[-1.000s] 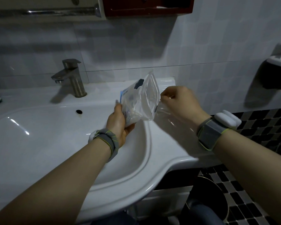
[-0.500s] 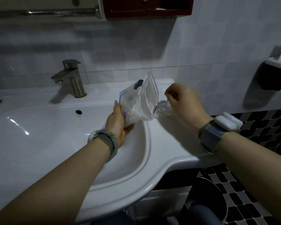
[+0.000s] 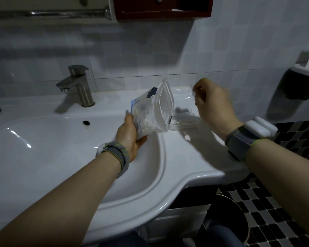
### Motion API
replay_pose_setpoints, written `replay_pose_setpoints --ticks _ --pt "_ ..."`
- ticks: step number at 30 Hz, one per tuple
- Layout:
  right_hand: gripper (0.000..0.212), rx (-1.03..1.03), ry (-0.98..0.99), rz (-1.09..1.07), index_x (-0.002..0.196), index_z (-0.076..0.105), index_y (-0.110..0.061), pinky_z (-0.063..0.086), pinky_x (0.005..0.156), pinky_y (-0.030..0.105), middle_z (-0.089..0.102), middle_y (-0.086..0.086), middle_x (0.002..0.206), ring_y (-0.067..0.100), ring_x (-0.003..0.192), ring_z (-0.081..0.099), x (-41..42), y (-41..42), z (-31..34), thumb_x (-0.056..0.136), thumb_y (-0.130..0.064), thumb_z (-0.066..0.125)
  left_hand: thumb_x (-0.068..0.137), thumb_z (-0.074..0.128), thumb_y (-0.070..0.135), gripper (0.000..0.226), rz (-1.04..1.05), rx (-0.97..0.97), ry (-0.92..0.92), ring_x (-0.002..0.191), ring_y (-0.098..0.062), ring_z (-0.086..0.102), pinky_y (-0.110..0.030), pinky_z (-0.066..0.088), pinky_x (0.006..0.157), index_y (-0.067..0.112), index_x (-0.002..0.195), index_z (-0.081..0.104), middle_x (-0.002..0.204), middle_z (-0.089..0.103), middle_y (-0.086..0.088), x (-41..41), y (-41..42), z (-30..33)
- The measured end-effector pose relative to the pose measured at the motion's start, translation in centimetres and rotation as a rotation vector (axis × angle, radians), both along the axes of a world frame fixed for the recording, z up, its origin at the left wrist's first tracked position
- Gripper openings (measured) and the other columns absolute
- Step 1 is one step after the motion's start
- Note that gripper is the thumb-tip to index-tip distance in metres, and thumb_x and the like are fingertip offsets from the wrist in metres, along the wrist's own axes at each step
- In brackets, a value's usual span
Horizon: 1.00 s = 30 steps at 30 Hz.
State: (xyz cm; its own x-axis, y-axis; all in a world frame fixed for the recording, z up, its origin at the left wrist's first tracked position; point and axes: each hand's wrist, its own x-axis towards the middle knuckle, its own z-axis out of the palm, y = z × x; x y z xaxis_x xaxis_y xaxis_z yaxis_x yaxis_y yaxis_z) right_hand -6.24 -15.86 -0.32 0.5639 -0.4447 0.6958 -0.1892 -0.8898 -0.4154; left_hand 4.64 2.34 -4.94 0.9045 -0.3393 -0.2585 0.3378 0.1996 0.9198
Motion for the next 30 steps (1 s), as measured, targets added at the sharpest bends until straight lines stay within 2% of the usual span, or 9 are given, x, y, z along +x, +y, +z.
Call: replay_pose_setpoints --ticks 3,7,9,11,13,15,20,25,30 --pt "0.024 0.069 0.08 0.083 0.102 0.06 -0.014 0.052 0.072 0.047 0.06 0.01 0.09 0.032 0.08 0.06 -0.8 -0.1 0.2 0.092 -0.004 0.04 0.101 0.04 0.052 0.035 -0.005 -0.001 0.001 0.073 -0.012 0.062 -0.018 0.05 0.046 0.025 0.107 0.062 0.086 0.067 0.003 0.0 -0.1 -0.1" --pt "0.033 0.037 0.337 0.152 0.093 0.07 -0.015 0.041 0.072 0.03 0.057 0.007 0.091 0.026 0.085 0.056 -1.4 0.6 0.1 0.089 0.002 0.042 0.102 0.04 0.052 0.034 -0.006 0.001 -0.001 0.074 -0.012 0.062 -0.018 0.05 0.046 0.026 0.099 0.062 0.087 0.067 0.003 -0.2 -0.1 -0.1" --pt "0.026 0.047 0.4 0.154 0.096 0.071 -0.016 0.036 0.071 0.026 0.054 0.003 0.091 0.021 0.083 0.053 -1.6 0.9 0.0 0.09 -0.008 0.047 0.102 0.04 0.051 0.034 -0.003 -0.006 -0.001 0.074 -0.012 0.062 -0.019 0.05 0.047 0.027 0.095 0.062 0.086 0.067 0.003 -0.2 0.0 0.1" --pt "0.022 0.013 0.427 0.126 0.107 0.066 -0.019 0.037 0.074 0.025 0.053 0.001 0.097 0.019 0.086 0.053 -1.6 1.2 -0.2 0.089 -0.026 0.055 0.102 0.041 0.051 0.033 -0.001 -0.017 0.0 0.073 -0.012 0.062 -0.019 0.05 0.047 0.027 0.091 0.061 0.084 0.066 0.004 -0.3 0.1 0.2" --pt "0.041 -0.019 0.431 0.087 0.118 0.06 -0.022 0.045 0.081 0.03 0.052 0.001 0.106 0.02 0.092 0.055 -1.7 1.3 -0.5 0.083 -0.044 0.062 0.102 0.041 0.05 0.033 -0.002 -0.021 0.004 0.072 -0.012 0.062 -0.018 0.05 0.045 0.027 0.09 0.062 0.084 0.066 0.004 -0.3 0.1 0.3" --pt "0.05 -0.017 0.426 0.064 0.118 0.059 -0.022 0.049 0.087 0.035 0.05 0.0 0.108 0.022 0.094 0.057 -1.8 1.3 -0.6 0.078 -0.052 0.064 0.102 0.041 0.05 0.034 -0.002 -0.013 0.006 0.071 -0.013 0.062 -0.017 0.049 0.043 0.026 0.092 0.062 0.084 0.066 0.003 -0.3 0.0 0.2" --pt "0.034 0.021 0.454 0.039 0.108 0.062 -0.021 0.048 0.085 0.034 0.052 0.004 0.105 0.024 0.09 0.056 -1.7 0.5 -1.2 0.084 -0.045 0.061 0.101 0.042 0.051 0.033 -0.001 -0.013 0.017 0.071 -0.013 0.062 -0.017 0.049 0.043 0.026 0.095 0.062 0.084 0.067 0.004 -0.3 0.0 0.1" --pt "0.015 -0.005 0.429 0.037 0.089 0.067 -0.021 0.043 0.073 0.028 0.063 0.005 0.091 0.022 0.084 0.057 -1.4 -0.3 -1.5 0.088 -0.034 0.059 0.101 0.042 0.051 0.033 0.0 -0.012 0.013 0.072 -0.013 0.062 -0.017 0.049 0.043 0.025 0.095 0.063 0.084 0.067 0.003 -0.3 0.0 0.1" --pt "0.018 -0.008 0.442 0.047 0.091 0.072 -0.017 0.046 0.075 0.029 0.066 0.003 0.089 0.022 0.086 0.059 -1.5 -0.1 -1.0 0.09 -0.03 0.06 0.102 0.041 0.05 0.033 0.003 -0.008 0.009 0.071 -0.013 0.062 -0.017 0.049 0.043 0.027 0.089 0.062 0.083 0.066 0.003 -0.3 0.0 0.1"
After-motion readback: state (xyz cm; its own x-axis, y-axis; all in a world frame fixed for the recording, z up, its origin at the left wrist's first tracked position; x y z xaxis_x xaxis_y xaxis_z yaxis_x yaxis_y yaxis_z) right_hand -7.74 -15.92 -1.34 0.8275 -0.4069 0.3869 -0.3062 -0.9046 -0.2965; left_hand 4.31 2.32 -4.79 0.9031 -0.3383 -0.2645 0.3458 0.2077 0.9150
